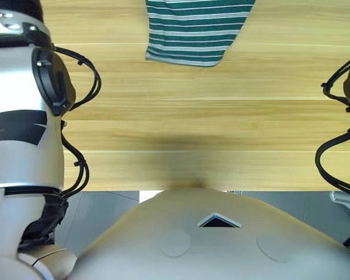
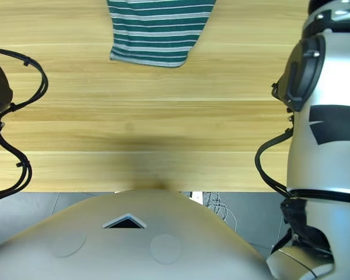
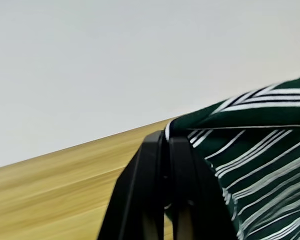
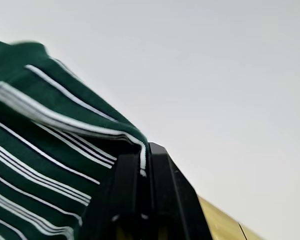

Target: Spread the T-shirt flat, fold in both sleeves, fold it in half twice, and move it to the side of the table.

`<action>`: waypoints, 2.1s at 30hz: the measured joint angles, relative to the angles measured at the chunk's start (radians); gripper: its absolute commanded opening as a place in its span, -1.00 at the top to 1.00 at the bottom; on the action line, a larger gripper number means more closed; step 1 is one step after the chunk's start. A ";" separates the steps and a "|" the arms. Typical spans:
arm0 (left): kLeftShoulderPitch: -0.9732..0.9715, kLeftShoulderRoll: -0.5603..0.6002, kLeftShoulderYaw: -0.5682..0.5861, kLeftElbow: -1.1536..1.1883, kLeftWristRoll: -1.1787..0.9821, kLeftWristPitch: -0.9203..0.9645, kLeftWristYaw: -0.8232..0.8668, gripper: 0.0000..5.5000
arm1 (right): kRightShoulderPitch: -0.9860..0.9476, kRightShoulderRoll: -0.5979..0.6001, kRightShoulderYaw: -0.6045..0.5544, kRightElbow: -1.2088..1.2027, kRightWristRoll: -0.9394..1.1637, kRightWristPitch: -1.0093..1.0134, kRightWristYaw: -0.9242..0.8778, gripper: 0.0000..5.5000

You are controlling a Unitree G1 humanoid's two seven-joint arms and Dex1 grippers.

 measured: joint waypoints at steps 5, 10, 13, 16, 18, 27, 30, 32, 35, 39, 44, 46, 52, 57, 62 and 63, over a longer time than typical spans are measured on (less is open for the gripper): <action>-0.174 0.006 0.017 0.126 0.071 -0.065 0.166 1.00 | -0.190 0.048 -0.007 0.034 -0.039 0.032 -0.115 0.99; -0.239 0.025 0.037 0.132 0.104 -0.079 0.191 1.00 | -0.211 0.047 -0.034 0.043 -0.048 0.054 -0.121 0.99; -0.238 0.015 0.038 0.138 0.116 -0.079 0.185 1.00 | -0.164 0.046 -0.026 0.044 -0.072 0.055 -0.082 0.99; -0.219 -0.010 0.036 0.144 0.140 -0.080 0.163 1.00 | -0.068 0.046 -0.025 0.053 -0.083 0.066 -0.056 0.99; -0.195 -0.036 0.040 0.148 0.144 -0.080 0.153 1.00 | -0.035 0.045 -0.046 0.058 -0.079 0.071 -0.053 0.99; -0.033 -0.040 0.050 0.154 0.150 -0.116 0.052 1.00 | 0.068 0.048 -0.079 0.055 -0.078 0.013 -0.007 0.99; -0.010 -0.025 0.073 0.122 0.118 -0.168 -0.054 1.00 | 0.092 0.043 -0.087 0.038 -0.051 -0.068 0.074 0.99; 0.037 -0.012 0.090 0.080 0.082 -0.209 -0.160 1.00 | 0.120 0.027 -0.092 0.018 -0.030 -0.162 0.202 0.99; 0.159 0.010 0.107 -0.070 0.011 -0.246 -0.326 1.00 | 0.216 -0.017 -0.092 -0.043 0.027 -0.331 0.436 0.99; 0.561 0.012 0.100 -0.521 -0.105 -0.250 -0.504 1.00 | 0.471 -0.076 -0.113 -0.159 0.152 -0.496 0.677 0.99; 1.231 0.032 0.027 -0.802 -0.050 -0.452 -0.575 1.00 | 0.983 -0.175 -0.031 -0.337 0.104 -0.730 0.712 0.99; 1.441 0.045 -0.052 -0.825 0.030 -0.580 -0.567 1.00 | 1.165 -0.197 0.025 -0.383 0.050 -0.796 0.683 0.99; 1.513 0.090 -0.117 -0.861 0.075 -0.689 -0.502 1.00 | 1.271 -0.269 0.078 -0.512 0.036 -0.791 0.616 0.99; 1.535 0.124 -0.160 -0.908 0.113 -0.709 -0.440 1.00 | 1.379 -0.311 0.140 -0.717 0.068 -0.739 0.627 0.99; 1.630 0.177 -0.197 -1.036 0.121 -0.675 -0.432 1.00 | 1.444 -0.359 0.180 -0.874 0.112 -0.643 0.654 0.80; 1.672 0.196 -0.206 -1.084 0.121 -0.661 -0.439 1.00 | 1.467 -0.377 0.188 -0.912 0.142 -0.621 0.676 0.73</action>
